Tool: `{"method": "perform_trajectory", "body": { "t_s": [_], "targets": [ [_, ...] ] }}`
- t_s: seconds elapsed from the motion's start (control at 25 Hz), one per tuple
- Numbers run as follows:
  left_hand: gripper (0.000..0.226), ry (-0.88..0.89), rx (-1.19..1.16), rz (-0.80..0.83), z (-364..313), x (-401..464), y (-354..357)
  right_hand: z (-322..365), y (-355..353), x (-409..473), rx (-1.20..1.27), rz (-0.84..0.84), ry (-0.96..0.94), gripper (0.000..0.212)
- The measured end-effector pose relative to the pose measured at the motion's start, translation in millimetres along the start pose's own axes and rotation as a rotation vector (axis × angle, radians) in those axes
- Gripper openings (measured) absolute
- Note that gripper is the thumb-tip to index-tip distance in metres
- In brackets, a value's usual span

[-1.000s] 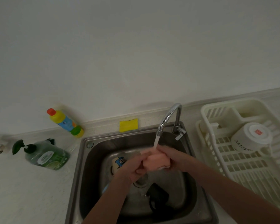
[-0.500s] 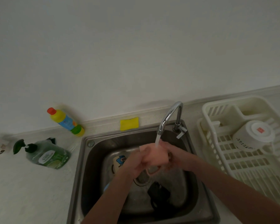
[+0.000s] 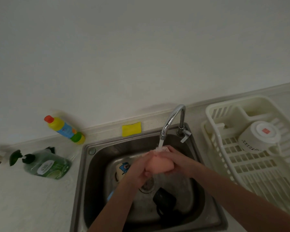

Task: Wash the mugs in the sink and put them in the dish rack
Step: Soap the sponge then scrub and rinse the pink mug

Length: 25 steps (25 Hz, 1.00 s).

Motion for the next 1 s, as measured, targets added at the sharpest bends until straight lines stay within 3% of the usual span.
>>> {"method": "perform_trajectory", "body": {
  "t_s": [0.12, 0.24, 0.4, 0.6, 0.68, 0.76, 0.88, 1.0],
  "targets": [
    [0.042, 0.061, 0.013, 0.084, 0.2, 1.6, -7.6, -1.1, -0.2, -10.4, 0.078, 0.129, 0.044, 0.061],
    [0.048, 0.120, 0.023, 0.123, 13.5, 8.5, -11.1, -4.8, 3.6, -14.8, 0.040, 0.069, 0.039, 0.064],
    [0.036, 0.040, 0.064, -0.042, 5.7, 8.5, -11.4, -2.2, 2.4, -10.5, -0.196, 0.030, -0.135, 0.068],
    [0.043, 0.109, -0.147, -0.028, 13.7, 4.2, -1.0, -13.6, 21.3, -7.5, 0.117, -0.100, -0.153, 0.075],
    [0.047, 0.114, -0.205, -0.026, 24.8, 4.3, -3.0, -12.1, 29.1, -9.7, 0.119, -0.148, -0.156, 0.071],
    [0.052, 0.114, -0.093, -0.057, 37.7, 4.2, -15.9, -7.9, 29.1, -7.9, -0.074, -0.187, -0.207, 0.071],
    [0.058, 0.224, 0.283, -0.174, 34.3, -2.4, -45.8, -2.0, 25.4, -0.8, -0.450, -0.168, -0.318, 0.086],
    [0.043, 0.386, 0.499, -0.092, 15.0, -8.8, -60.8, 5.4, 19.0, 0.4, -0.606, -0.025, -0.361, 0.093]
  ]
}}
Point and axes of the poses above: each hand's wrist, its own x-axis towards the middle knuckle, its own y-axis out of the palm, z = x × y, the point moved 1 cm from there along x, towards the middle knuckle, and after that the axes turned 3 degrees about -z, right-handed, at the moved point
